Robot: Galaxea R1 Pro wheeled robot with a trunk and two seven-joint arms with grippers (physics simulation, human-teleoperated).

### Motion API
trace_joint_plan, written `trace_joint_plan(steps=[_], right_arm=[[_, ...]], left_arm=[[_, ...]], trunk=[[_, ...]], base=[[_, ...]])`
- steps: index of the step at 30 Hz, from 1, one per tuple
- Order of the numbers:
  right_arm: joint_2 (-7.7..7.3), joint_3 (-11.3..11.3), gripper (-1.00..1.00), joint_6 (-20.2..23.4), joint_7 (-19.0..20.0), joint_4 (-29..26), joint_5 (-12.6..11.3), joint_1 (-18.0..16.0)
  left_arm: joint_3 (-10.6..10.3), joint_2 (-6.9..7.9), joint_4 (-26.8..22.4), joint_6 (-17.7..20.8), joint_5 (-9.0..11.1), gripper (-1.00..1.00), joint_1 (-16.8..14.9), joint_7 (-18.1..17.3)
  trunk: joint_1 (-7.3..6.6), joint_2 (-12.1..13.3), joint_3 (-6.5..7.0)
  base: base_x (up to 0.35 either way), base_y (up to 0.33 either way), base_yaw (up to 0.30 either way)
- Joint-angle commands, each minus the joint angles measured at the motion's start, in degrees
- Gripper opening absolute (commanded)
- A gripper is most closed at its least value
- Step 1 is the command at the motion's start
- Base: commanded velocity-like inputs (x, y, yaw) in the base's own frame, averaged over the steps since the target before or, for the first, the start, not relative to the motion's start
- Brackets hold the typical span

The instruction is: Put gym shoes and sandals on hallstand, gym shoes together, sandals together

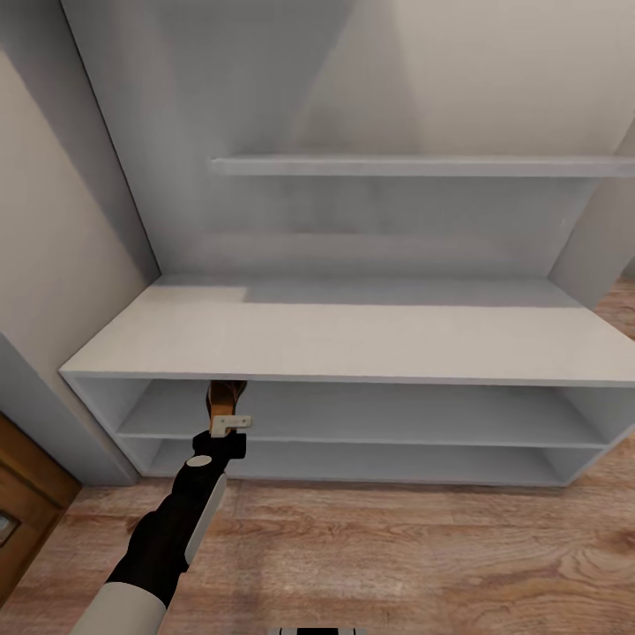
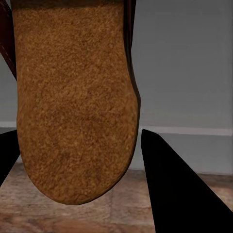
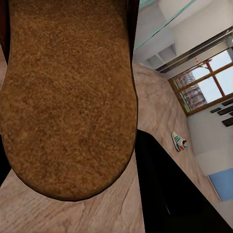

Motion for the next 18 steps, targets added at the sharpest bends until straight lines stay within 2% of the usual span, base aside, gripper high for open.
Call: trace_joint_plan(steps=[1, 18], right_arm=[[0.0, -0.02, -1.0, -0.16, 0.02, 0.0, -0.13, 0.0], [0.0, -0.01, -1.0, -0.16, 0.04, 0.0, -0.13, 0.0]], left_arm=[[0.0, 0.0, 0.01, 0.02, -0.07, -1.0, 0.0, -0.11], [0.0, 0.0, 0.17, 0.02, -0.16, -1.0, 0.0, -0.12]], trunk=[[0.0, 0.0, 0.0], [0.0, 0.0, 0.0]], base=[[0.03, 0.0, 0.0], [0.04, 0.0, 0.0]])
